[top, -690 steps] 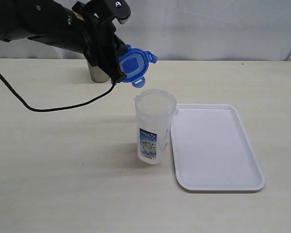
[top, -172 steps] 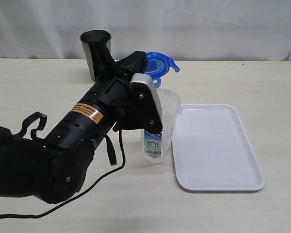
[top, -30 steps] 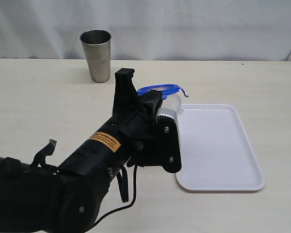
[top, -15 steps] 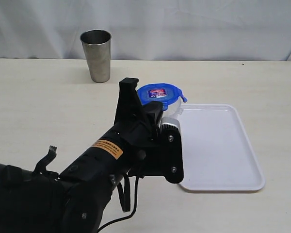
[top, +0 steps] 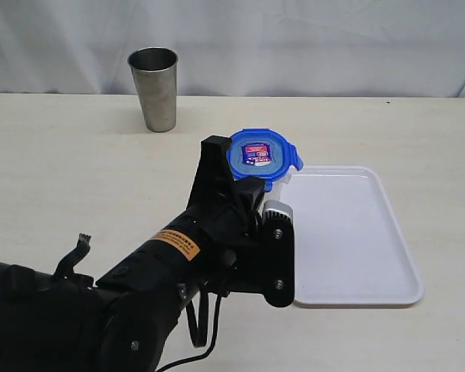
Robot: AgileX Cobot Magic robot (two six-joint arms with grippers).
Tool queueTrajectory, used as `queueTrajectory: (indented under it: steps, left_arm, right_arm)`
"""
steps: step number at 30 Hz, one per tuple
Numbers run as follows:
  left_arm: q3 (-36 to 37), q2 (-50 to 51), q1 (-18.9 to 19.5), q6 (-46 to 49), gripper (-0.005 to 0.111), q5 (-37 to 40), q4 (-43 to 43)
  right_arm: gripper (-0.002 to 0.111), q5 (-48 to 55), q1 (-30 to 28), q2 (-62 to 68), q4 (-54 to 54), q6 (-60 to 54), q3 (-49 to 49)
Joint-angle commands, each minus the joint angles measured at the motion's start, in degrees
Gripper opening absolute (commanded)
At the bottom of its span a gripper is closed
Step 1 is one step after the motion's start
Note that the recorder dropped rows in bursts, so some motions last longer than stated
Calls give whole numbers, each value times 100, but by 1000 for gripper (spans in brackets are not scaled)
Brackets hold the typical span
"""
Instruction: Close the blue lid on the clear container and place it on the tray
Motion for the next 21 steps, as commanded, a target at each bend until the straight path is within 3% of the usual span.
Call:
queueTrajectory:
  steps: [1, 21]
  left_arm:
    - [-33, -22, -48, 78, 0, -41, -49]
    - [-33, -22, -150, 223, 0, -226, -141]
  right_arm:
    - [4, -19, 7, -22, -7, -3, 9]
    - [4, -19, 7, -22, -7, -3, 9]
